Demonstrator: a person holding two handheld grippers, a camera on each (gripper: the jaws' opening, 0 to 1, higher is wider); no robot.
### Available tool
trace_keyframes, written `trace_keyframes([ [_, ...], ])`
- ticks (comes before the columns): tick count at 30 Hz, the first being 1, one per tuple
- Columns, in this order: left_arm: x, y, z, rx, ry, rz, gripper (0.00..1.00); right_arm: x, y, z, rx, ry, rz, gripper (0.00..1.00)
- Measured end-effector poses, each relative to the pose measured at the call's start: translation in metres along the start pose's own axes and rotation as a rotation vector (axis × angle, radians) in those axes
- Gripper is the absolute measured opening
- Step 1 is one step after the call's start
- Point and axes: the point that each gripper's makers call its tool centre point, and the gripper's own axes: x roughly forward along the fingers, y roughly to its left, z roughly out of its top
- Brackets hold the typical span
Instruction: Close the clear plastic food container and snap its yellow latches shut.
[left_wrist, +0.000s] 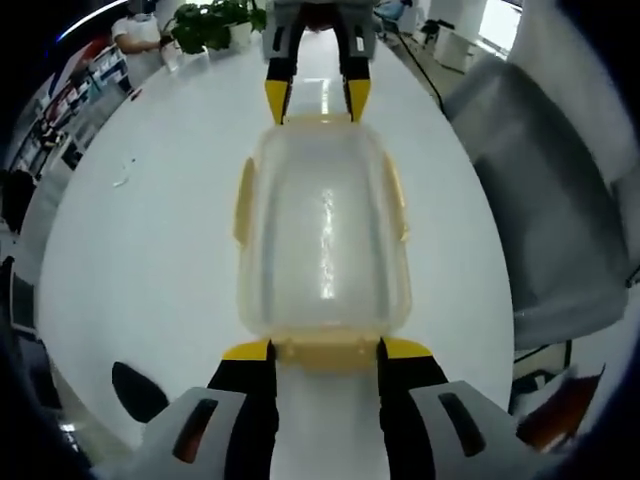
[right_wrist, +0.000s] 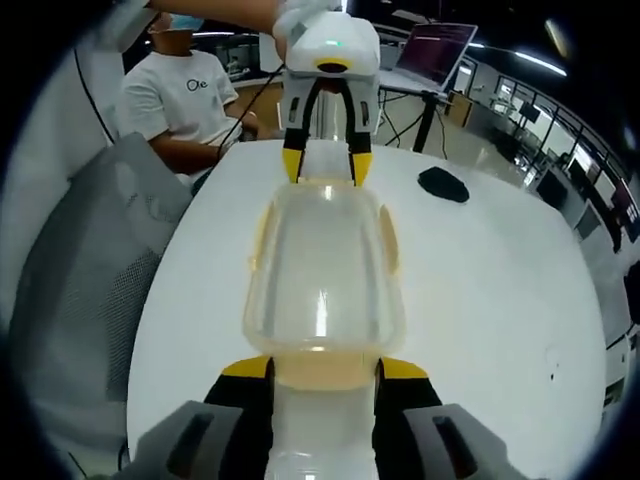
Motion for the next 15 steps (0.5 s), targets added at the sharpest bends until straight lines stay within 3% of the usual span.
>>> trace_keyframes([
  [15,-0.017,-0.002,0.038,0.005,0.014,0.021,0.37,-0.04,0.003,-0.008,-0.006,-0.001,-0.019,0.37],
])
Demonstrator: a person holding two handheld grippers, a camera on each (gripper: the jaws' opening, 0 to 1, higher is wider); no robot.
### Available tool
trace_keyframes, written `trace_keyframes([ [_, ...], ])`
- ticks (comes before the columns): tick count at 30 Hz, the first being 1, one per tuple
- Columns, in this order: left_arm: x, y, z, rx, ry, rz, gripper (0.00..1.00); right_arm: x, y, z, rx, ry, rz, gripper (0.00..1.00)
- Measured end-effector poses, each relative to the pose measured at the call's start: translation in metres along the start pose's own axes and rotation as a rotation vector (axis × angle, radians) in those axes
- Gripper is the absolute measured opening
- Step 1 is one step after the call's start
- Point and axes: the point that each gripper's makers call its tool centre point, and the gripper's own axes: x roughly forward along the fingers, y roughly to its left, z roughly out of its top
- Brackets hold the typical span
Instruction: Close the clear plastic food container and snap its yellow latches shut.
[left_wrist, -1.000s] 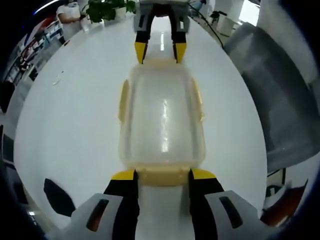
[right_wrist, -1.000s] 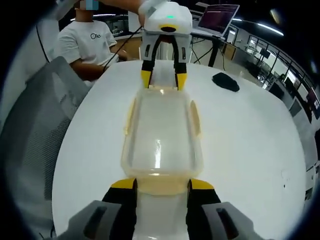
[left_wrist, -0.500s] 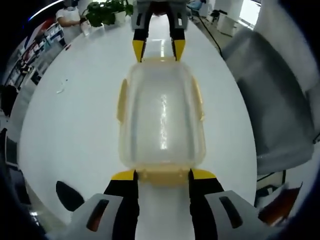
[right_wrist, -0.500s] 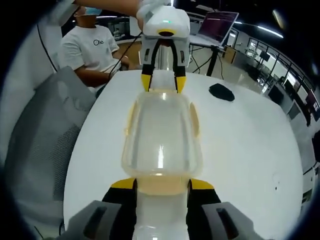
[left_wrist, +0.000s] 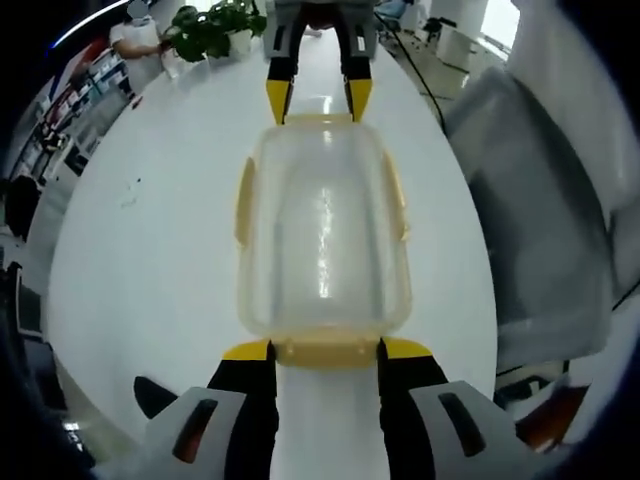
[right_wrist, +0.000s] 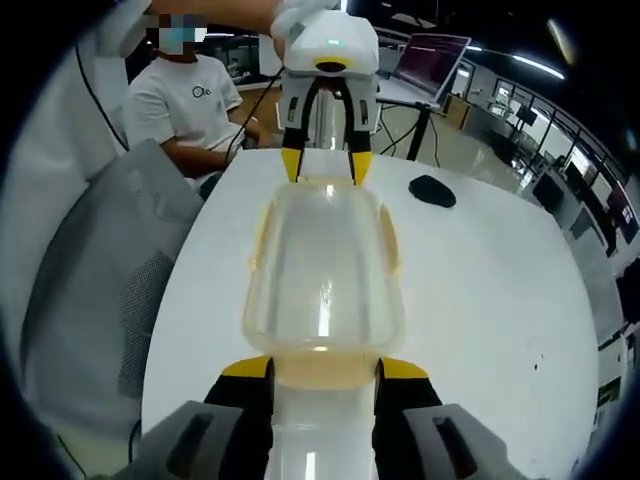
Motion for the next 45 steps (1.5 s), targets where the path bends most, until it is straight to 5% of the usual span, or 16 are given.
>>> trace_keyframes([
  [14,0.0,-0.006,0.041,0.012,0.007,0.006,0.37,-0.028,0.008,-0.025,0.009,0.01,-0.007,0.37],
  [45,0.04,-0.001,0.134,0.042,0.019,0.0,0.37,-0.085,0.009,-0.109,0.04,0.028,-0.013,0.37],
])
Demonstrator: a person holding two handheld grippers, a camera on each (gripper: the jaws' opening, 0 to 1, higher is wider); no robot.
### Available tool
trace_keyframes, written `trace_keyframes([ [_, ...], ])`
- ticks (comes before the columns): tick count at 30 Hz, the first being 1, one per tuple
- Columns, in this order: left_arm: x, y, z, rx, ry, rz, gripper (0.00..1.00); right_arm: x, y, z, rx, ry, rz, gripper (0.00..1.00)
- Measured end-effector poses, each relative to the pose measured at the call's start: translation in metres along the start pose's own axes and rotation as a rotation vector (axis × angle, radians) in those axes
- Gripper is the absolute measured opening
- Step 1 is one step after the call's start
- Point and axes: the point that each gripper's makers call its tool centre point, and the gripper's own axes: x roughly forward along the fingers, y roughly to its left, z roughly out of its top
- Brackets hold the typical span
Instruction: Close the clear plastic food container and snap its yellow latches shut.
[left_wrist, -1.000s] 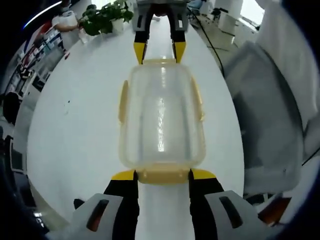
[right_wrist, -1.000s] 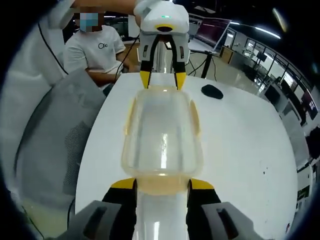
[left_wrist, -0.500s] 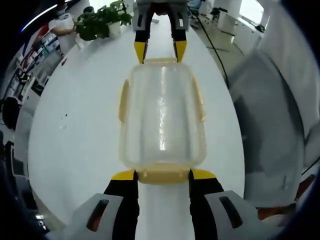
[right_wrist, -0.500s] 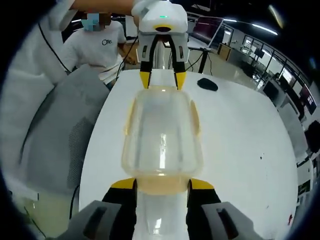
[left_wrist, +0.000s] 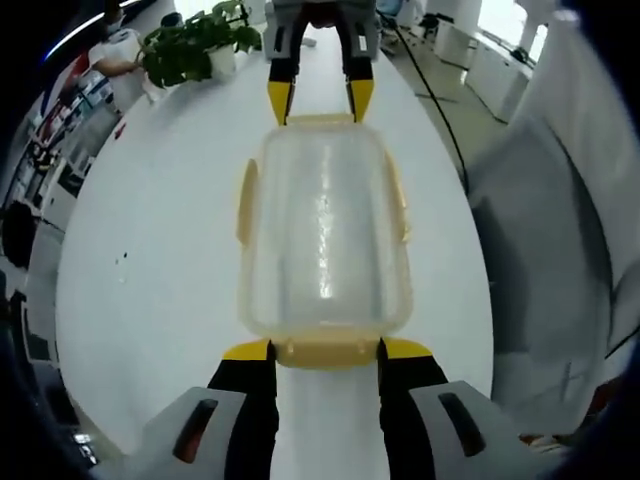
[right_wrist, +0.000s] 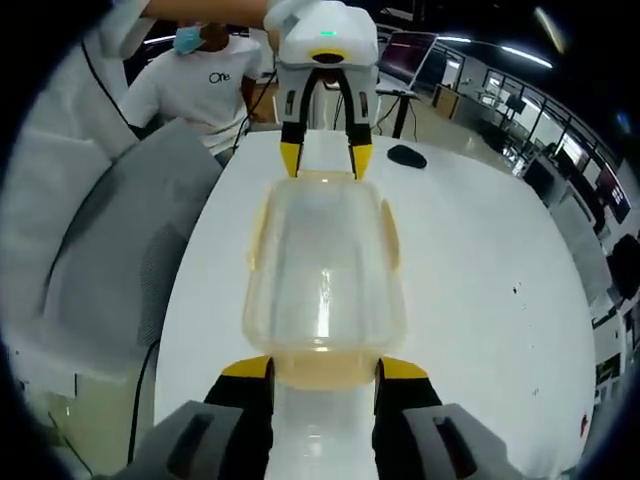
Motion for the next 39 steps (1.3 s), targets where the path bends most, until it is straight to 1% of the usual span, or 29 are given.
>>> trace_keyframes([
  [4,0.005,0.003,0.011,-0.013,-0.009,0.002,0.37,-0.003,-0.004,-0.012,-0.001,0.007,0.002,0.37],
  [8,0.013,0.006,0.017,-0.028,0.004,0.009,0.37,-0.004,-0.008,-0.02,-0.013,0.013,0.003,0.37],
  [11,0.018,0.003,0.02,-0.038,0.008,0.005,0.37,-0.005,-0.008,-0.026,-0.027,0.014,0.008,0.37],
  [14,0.023,0.002,0.025,-0.037,0.016,0.004,0.37,-0.006,-0.007,-0.033,-0.028,0.012,0.017,0.37],
  [19,0.03,0.003,0.034,-0.028,0.027,0.01,0.37,-0.007,-0.007,-0.045,-0.03,0.013,0.007,0.37],
  [26,0.036,0.009,0.047,-0.03,0.028,0.022,0.37,-0.013,-0.013,-0.059,-0.021,0.015,0.001,0.37],
  [30,0.04,0.011,0.054,-0.025,0.026,0.021,0.37,-0.014,-0.012,-0.068,-0.021,0.029,0.003,0.37],
  [35,0.047,0.007,0.063,-0.036,0.016,0.014,0.37,-0.016,-0.011,-0.078,-0.025,0.042,0.009,0.37],
  [39,0.052,0.006,0.066,-0.032,0.023,0.013,0.37,-0.016,-0.01,-0.084,-0.029,0.053,0.018,0.37],
])
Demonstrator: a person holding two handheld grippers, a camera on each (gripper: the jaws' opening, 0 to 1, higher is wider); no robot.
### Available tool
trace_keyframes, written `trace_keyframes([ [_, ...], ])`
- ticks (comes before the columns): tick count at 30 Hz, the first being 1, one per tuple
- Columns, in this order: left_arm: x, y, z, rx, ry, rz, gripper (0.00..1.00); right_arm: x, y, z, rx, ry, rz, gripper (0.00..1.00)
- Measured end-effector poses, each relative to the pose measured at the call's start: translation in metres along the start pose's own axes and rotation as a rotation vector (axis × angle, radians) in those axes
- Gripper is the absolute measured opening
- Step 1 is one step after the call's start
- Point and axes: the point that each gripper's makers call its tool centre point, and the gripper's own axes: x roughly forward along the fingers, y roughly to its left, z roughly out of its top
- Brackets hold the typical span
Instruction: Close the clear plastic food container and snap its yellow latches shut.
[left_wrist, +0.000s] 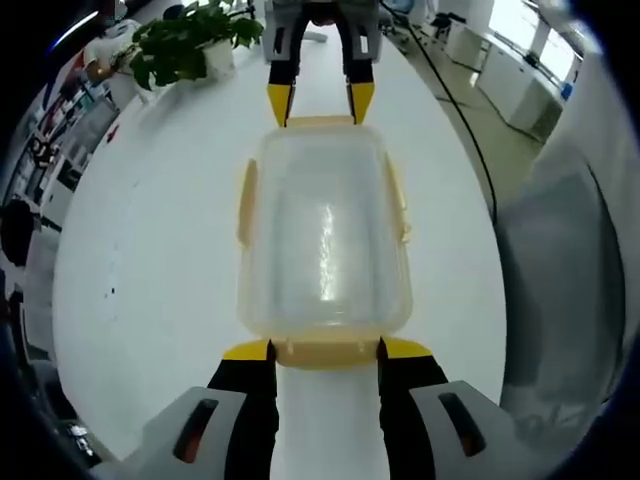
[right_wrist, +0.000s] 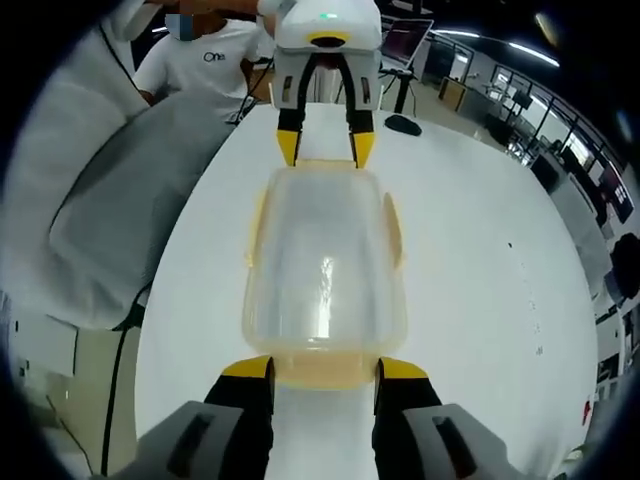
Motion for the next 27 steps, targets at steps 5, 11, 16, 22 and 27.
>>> trace_keyframes([
  [5,0.003,-0.001,-0.001,0.002,0.013,-0.001,0.37,0.003,0.001,-0.002,-0.005,0.007,0.002,0.37],
  [11,0.009,0.002,0.001,0.001,0.013,-0.001,0.37,0.005,-0.001,-0.008,-0.001,0.025,-0.001,0.37],
  [16,0.014,0.0,0.0,0.01,0.02,-0.008,0.37,0.005,-0.001,-0.01,-0.006,0.03,0.001,0.37],
  [22,0.018,0.001,-0.003,0.012,0.024,-0.01,0.37,0.008,0.0,-0.011,0.003,0.025,0.002,0.37],
  [27,0.017,0.003,-0.002,-0.005,0.014,-0.02,0.37,0.01,-0.002,-0.012,0.014,0.021,0.001,0.37],
])
